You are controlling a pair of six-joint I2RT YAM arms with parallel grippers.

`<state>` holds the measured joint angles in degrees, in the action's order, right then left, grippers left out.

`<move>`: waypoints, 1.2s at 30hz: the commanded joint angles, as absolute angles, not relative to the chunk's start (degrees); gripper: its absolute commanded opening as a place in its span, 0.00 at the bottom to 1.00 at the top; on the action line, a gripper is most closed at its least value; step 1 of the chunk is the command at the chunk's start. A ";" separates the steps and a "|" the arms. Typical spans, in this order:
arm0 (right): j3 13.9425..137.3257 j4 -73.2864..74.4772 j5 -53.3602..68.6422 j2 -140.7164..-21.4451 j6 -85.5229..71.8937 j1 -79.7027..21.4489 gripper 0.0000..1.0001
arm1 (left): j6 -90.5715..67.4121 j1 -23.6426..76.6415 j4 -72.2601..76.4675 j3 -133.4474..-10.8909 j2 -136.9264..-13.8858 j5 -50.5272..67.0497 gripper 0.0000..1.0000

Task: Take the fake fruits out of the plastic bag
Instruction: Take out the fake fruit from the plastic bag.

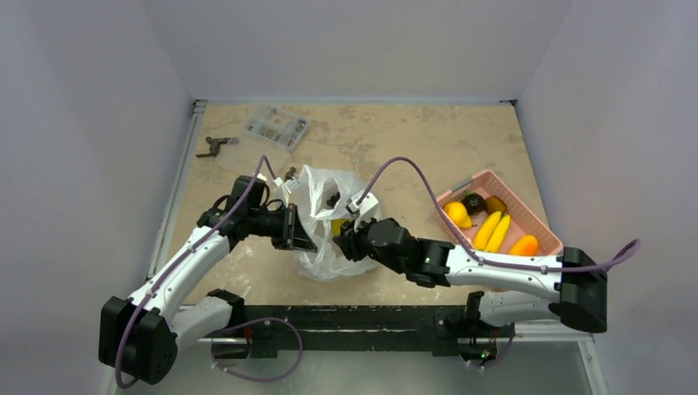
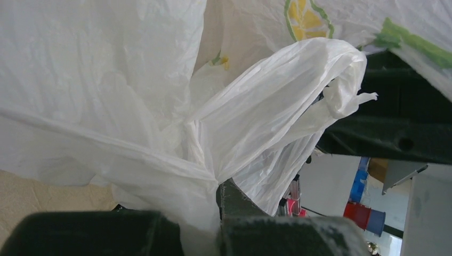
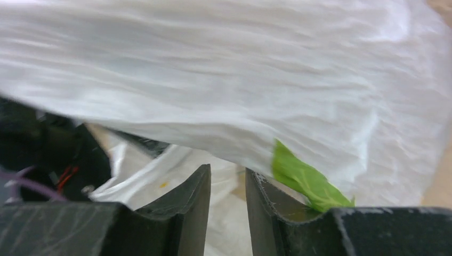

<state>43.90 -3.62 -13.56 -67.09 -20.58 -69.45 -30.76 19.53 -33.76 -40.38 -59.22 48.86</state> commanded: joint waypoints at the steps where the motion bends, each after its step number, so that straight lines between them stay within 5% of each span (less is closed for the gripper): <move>1: 40.74 -9.01 -38.81 -69.82 -24.56 -69.17 0.29 | -33.59 19.40 -30.72 -40.59 -59.67 48.27 0.00; 8: 29.37 -0.96 -46.17 -68.09 -44.45 -69.17 0.31 | -43.83 20.89 -26.29 -37.07 -63.36 45.47 0.00; 14: 20.55 -12.27 -40.55 -64.11 -42.78 -69.17 0.68 | -50.74 36.56 -28.46 -39.40 -59.63 26.63 0.00; 16: 20.31 -14.65 -40.77 -63.90 -40.18 -69.17 0.88 | -54.07 37.38 -27.62 -36.89 -58.18 25.10 0.00; 19: 22.18 -16.39 -41.43 -63.90 -36.16 -69.17 0.99 | -58.60 37.96 -22.93 -30.10 -55.54 23.10 0.00; 23: 24.25 -20.24 -41.39 -63.58 -31.43 -68.93 0.94 | -59.06 38.67 -23.29 -26.04 -55.64 16.95 0.00; 27: 26.38 -24.32 -42.85 -64.78 -29.77 -67.98 0.53 | -57.37 38.79 -24.00 -24.54 -55.41 13.11 0.00; 29: 26.35 -27.96 -41.02 -66.04 -31.00 -66.11 0.44 | -56.36 39.10 -23.48 -23.96 -54.38 11.97 0.00; 36: 33.11 -32.29 -31.67 -77.02 -28.58 -61.26 0.45 | -54.37 39.20 -20.59 -20.92 -53.36 8.54 0.00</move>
